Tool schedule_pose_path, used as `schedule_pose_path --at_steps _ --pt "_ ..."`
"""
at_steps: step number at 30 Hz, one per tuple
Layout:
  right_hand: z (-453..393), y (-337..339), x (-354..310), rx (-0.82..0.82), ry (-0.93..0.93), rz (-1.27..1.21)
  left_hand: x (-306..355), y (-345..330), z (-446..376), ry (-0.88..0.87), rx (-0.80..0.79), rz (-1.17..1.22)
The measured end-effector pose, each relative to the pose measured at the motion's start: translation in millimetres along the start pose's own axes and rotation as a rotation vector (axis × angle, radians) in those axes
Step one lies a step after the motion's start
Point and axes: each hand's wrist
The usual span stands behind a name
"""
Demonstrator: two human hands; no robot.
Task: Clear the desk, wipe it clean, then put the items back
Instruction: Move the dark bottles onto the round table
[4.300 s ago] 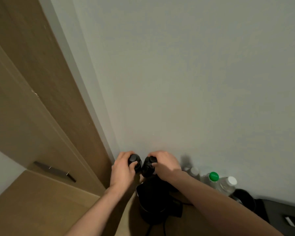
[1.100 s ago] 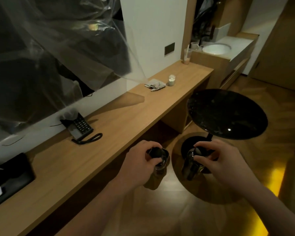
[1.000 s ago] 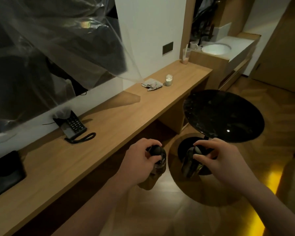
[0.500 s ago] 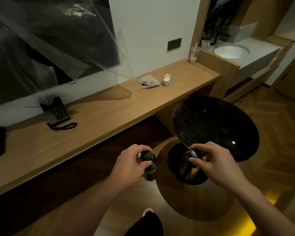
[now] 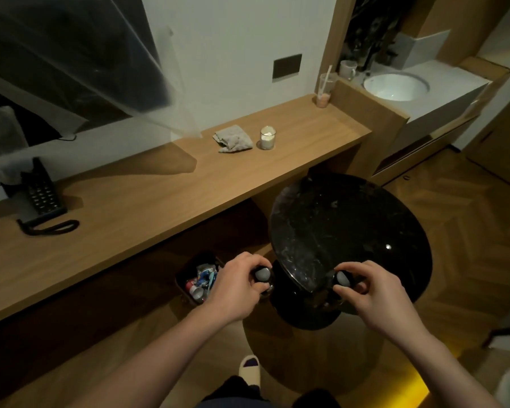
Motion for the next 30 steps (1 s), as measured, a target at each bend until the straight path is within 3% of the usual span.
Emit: schedule_pose_path --at_steps 9,18,26,30 --pt "-68 24 78 -0.053 -0.045 -0.049 25 -63 -102 0.064 -0.008 -0.006" --pt "-153 54 154 -0.183 0.058 -0.029 50 -125 -171 0.318 0.118 -0.012" --pt "-233 66 169 -0.326 0.185 0.089 70 -157 -198 0.442 0.261 0.009" --pt "-268 52 157 -0.373 0.265 0.125 78 -165 -189 0.435 0.252 0.020"
Point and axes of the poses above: each hand's wrist, its own z-axis away from the middle knuckle, its own y-axis out of the back of the hand, x = y × z, and after that the axes turned 8 degrees about -x, right-handed
